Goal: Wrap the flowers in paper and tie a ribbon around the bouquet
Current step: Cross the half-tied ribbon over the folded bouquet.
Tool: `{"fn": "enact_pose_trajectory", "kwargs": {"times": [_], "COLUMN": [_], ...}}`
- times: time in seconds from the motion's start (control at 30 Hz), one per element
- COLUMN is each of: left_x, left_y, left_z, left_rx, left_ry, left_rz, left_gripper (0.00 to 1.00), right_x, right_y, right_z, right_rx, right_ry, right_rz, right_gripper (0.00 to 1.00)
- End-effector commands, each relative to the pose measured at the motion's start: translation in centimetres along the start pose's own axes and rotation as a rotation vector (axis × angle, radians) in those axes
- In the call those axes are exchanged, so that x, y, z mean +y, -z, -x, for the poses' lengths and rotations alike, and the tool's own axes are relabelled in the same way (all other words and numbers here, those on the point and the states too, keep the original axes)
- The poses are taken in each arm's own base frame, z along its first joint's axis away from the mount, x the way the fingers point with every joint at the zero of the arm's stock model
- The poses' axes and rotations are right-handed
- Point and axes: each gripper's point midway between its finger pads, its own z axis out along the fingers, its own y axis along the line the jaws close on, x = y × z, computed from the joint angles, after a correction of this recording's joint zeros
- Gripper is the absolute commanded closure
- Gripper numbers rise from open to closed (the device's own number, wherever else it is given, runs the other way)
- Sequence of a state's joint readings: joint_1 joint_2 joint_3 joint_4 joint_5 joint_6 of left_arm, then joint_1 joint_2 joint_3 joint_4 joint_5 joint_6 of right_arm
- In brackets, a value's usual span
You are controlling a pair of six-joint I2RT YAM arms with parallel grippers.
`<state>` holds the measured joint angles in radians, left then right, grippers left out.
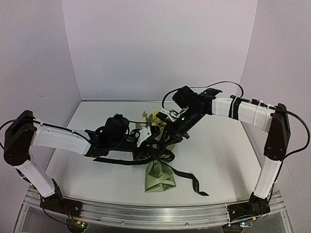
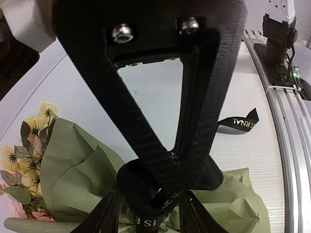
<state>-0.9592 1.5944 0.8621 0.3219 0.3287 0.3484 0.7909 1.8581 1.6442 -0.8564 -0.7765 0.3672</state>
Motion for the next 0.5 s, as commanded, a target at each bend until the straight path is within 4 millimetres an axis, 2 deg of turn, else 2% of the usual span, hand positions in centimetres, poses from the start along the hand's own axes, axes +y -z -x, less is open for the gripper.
{"fn": "enact_pose_trajectory", "kwargs": {"times": [0.0,0.33,0.37,0.47], "left_x": [1.14,1.73,1.73,1.59], "left_y": [-0.34,-0.05,-0.06,-0.22], "left_z": [2.72,3.13,3.18,3.15], "left_rx": [-0.073,-0.101,-0.103,-0.104], "left_ry": [-0.041,-0.036,-0.037,-0.038], "left_rz": [0.027,0.068,0.067,0.057], "left_gripper": [0.6,0.6,0.61,0.73], "right_x": [1.03,0.43,0.44,0.31], "right_y": [-0.04,-0.52,-0.55,-0.63], "right_z": [0.37,0.11,0.13,0.13], "right_rx": [0.007,0.029,0.03,0.032], "right_ry": [0.022,0.023,0.024,0.024], "right_rz": [0.016,-0.015,-0.016,-0.024], "right_gripper": [1.0,1.0,1.0,1.0]}}
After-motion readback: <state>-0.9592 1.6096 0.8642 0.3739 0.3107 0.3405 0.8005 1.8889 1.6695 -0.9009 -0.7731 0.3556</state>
